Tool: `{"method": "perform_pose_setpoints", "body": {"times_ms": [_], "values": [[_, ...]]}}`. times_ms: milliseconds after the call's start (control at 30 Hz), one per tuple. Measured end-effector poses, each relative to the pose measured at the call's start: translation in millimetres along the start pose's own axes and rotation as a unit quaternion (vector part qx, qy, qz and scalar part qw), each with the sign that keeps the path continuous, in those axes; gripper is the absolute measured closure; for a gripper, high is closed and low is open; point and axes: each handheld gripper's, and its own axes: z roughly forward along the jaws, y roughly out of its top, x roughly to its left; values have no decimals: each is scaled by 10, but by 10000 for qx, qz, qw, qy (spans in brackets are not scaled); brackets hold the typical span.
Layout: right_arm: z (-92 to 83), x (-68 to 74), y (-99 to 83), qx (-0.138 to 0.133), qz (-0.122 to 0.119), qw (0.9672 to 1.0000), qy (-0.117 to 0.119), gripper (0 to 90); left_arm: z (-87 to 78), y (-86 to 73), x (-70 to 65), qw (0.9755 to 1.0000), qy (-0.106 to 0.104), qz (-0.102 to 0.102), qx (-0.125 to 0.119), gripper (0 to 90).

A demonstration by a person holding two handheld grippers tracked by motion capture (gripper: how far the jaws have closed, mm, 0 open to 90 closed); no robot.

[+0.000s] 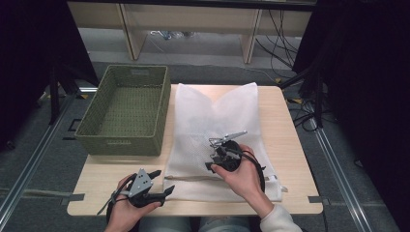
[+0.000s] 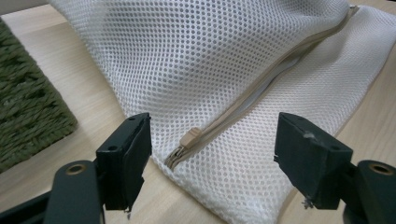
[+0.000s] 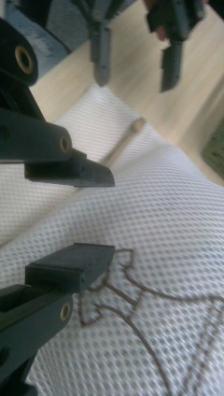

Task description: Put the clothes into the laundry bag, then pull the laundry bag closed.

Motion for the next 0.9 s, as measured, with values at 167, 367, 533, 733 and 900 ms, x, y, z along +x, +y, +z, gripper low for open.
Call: {"method": "perform_pose_setpoints", "body": {"times_ms": [167, 367, 533, 733, 900], "values": [[-2, -40, 24, -173, 95, 9998, -7, 634, -2, -7, 23, 9999, 71, -83, -105, 255], [16, -67, 20, -197, 227, 9995, 40, 639, -38, -1, 44, 9995, 234, -51, -200, 255], [8, -65, 23, -208, 181, 9996, 56, 645, -49, -1, 57, 9994, 287, -58, -162, 250], [35, -50, 28, -150, 242, 9995, 119, 668, -46, 11, 36, 9995, 232, -108, -205, 246], [83, -57, 38, -73, 233, 9995, 209, 686, -37, 7, 39, 9994, 289, -135, -127, 247]]}}
